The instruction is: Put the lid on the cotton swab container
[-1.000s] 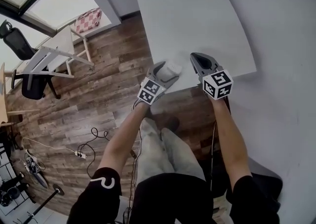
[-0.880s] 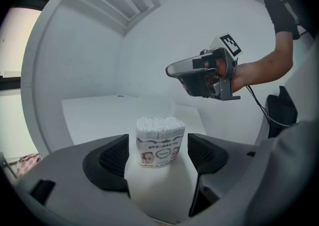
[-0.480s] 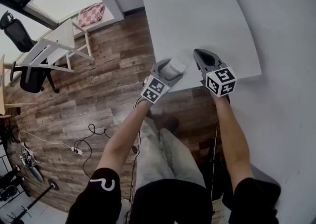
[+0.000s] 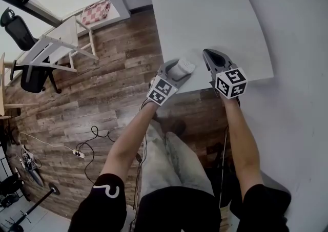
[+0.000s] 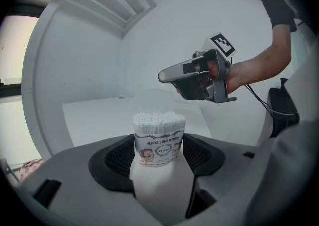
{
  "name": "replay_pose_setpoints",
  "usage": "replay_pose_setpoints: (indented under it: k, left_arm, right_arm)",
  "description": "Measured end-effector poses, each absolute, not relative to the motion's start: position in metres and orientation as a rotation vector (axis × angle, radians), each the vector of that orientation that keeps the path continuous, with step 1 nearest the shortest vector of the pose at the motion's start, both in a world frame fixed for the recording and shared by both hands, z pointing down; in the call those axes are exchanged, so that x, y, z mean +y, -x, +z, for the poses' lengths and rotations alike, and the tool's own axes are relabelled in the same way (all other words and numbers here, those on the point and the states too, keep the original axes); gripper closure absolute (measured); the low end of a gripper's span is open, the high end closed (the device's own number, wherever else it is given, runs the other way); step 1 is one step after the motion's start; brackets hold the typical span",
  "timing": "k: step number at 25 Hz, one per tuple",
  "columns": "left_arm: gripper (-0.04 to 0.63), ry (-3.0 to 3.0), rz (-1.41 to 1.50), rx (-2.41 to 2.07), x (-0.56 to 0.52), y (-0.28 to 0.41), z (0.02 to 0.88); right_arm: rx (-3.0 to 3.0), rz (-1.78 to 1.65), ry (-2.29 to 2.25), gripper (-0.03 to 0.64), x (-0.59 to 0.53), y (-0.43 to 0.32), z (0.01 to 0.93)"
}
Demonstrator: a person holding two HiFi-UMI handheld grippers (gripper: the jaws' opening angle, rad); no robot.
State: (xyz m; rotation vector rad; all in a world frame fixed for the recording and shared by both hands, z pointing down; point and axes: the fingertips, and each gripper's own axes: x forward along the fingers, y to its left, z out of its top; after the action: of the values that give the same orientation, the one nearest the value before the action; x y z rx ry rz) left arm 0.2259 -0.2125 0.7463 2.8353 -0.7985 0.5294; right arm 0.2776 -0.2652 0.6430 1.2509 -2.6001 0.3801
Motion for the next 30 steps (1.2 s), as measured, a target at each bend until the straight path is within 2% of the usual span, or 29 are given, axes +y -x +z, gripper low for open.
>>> replay_pose_setpoints:
  k: [17,18,20,21,30]
  left_arm:
    - [0.284,-2.832,0.514,-0.794,-0.214,-0.224,0.745]
    - [0.284,-2.834,0.515,-0.793,-0.213,-0.224,0.745]
    - [0.284,-2.835,0.515,-0.792,-0.213,-0.224,0.745]
    - [0.284,-2.835,0.514,-0.793,-0.213,-0.224,0.745]
    - [0.284,-2.834,0.512,-0.793,-0.213,-0.225,0.749]
  right_arm:
    - [-2.635,0.475,-1.225,0.600,-0.280,-0.267,0.649]
    - [-2.649,0.495,-1.203,0.570,-0.278,-0.264,0.649]
    - [-2.670,0.525,-1.144,0.458,-0.275,-0.256,0.651]
    - [-2.675,0.532,-1.117,0.442,-0.273,-0.252,0.652]
    - [-2.673,0.553,-1.039,0.423,-0.259,-0.240,0.671]
